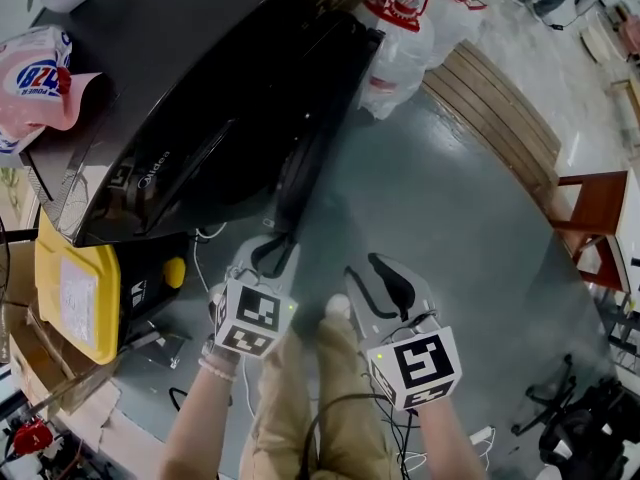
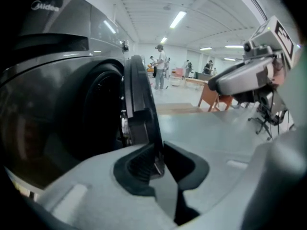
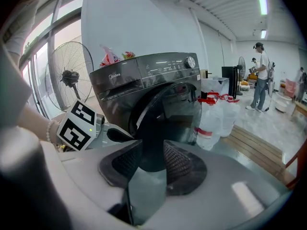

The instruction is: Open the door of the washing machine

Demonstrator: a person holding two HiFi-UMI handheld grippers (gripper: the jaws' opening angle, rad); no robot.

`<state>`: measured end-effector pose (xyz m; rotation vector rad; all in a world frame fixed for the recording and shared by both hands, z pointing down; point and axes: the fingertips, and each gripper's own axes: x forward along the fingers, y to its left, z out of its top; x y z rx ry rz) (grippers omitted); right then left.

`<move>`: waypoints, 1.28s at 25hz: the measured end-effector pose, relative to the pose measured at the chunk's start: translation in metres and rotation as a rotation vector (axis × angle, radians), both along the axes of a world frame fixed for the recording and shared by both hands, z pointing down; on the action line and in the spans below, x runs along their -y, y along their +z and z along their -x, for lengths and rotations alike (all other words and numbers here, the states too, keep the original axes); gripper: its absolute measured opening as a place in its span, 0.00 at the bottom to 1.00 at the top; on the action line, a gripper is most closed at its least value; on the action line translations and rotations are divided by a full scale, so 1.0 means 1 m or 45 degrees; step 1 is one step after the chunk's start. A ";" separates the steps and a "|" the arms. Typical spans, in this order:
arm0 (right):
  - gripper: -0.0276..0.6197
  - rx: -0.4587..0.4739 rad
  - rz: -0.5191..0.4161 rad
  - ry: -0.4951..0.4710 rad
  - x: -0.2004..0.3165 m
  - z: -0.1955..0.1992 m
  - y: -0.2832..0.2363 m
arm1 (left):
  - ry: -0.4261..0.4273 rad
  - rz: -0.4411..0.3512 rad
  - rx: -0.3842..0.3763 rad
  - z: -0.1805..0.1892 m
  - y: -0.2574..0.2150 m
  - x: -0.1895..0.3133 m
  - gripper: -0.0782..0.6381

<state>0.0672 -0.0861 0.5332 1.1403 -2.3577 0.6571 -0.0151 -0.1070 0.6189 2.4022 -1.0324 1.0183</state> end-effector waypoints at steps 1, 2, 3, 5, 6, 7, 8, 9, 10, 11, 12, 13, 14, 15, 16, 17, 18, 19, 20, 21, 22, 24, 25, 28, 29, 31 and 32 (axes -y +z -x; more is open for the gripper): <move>0.23 0.000 -0.001 0.002 0.001 -0.001 0.000 | 0.024 0.002 0.002 -0.005 0.001 -0.003 0.19; 0.23 0.000 -0.001 0.004 0.001 -0.003 0.000 | 0.050 0.004 0.006 -0.011 0.001 -0.005 0.19; 0.23 0.001 -0.003 0.008 0.001 -0.005 0.000 | 0.077 0.008 0.009 -0.016 0.001 -0.008 0.19; 0.23 -0.001 -0.005 0.016 0.003 -0.009 0.001 | 0.122 0.027 0.005 -0.026 0.002 -0.012 0.20; 0.23 -0.002 -0.006 0.020 0.003 -0.011 0.001 | 0.139 0.040 -0.001 -0.030 0.002 -0.013 0.20; 0.23 -0.002 -0.006 0.027 0.004 -0.012 0.002 | 0.150 0.053 -0.012 -0.034 0.002 -0.015 0.21; 0.23 -0.001 -0.005 0.035 0.005 -0.014 0.003 | 0.154 0.065 -0.028 -0.036 0.002 -0.016 0.22; 0.23 0.003 -0.001 0.044 0.006 -0.015 0.004 | 0.154 0.075 -0.047 -0.038 0.001 -0.016 0.23; 0.23 0.009 0.005 0.053 0.006 -0.016 0.006 | 0.152 0.080 -0.065 -0.038 -0.001 -0.016 0.24; 0.23 0.013 0.014 0.060 0.007 -0.016 0.009 | 0.152 0.082 -0.078 -0.037 -0.004 -0.016 0.25; 0.23 0.015 0.025 0.065 0.007 -0.015 0.012 | 0.154 0.081 -0.085 -0.037 -0.006 -0.016 0.25; 0.23 0.012 0.035 0.066 0.007 -0.014 0.015 | 0.159 0.078 -0.089 -0.036 -0.008 -0.016 0.23; 0.23 0.007 0.043 0.065 0.008 -0.013 0.018 | 0.163 0.074 -0.091 -0.035 -0.010 -0.017 0.22; 0.23 0.003 0.049 0.061 0.008 -0.011 0.021 | 0.162 0.067 -0.095 -0.034 -0.012 -0.017 0.20; 0.23 -0.001 0.054 0.057 0.008 -0.009 0.025 | 0.154 0.058 -0.100 -0.032 -0.015 -0.017 0.17; 0.23 -0.004 0.059 0.055 0.009 -0.007 0.028 | 0.142 0.047 -0.108 -0.030 -0.018 -0.016 0.14; 0.23 -0.009 0.064 0.054 0.009 -0.005 0.032 | 0.129 0.037 -0.115 -0.027 -0.021 -0.014 0.12; 0.23 -0.015 0.068 0.056 0.010 -0.002 0.036 | 0.120 0.026 -0.120 -0.025 -0.023 -0.013 0.10; 0.23 -0.021 0.073 0.059 0.011 0.000 0.040 | 0.118 0.016 -0.122 -0.023 -0.026 -0.012 0.10; 0.23 -0.027 0.078 0.062 0.012 0.002 0.044 | 0.120 0.007 -0.120 -0.021 -0.028 -0.012 0.10; 0.23 -0.033 0.084 0.065 0.012 0.004 0.048 | 0.124 -0.001 -0.118 -0.020 -0.029 -0.012 0.10; 0.23 -0.048 0.097 0.075 0.014 0.008 0.057 | 0.130 -0.013 -0.116 -0.018 -0.032 -0.011 0.10; 0.23 -0.057 0.102 0.083 0.015 0.009 0.060 | 0.130 -0.018 -0.119 -0.017 -0.033 -0.011 0.10; 0.23 -0.082 0.111 0.115 0.018 0.009 0.069 | 0.122 -0.026 -0.134 -0.014 -0.037 -0.009 0.10; 0.23 -0.083 0.112 0.126 0.018 0.009 0.070 | 0.116 -0.028 -0.140 -0.013 -0.039 -0.008 0.10; 0.23 -0.075 0.113 0.153 0.018 0.008 0.071 | 0.100 -0.031 -0.150 -0.013 -0.041 -0.005 0.10; 0.23 -0.075 0.112 0.168 0.018 0.007 0.071 | 0.094 -0.032 -0.155 -0.013 -0.042 -0.004 0.10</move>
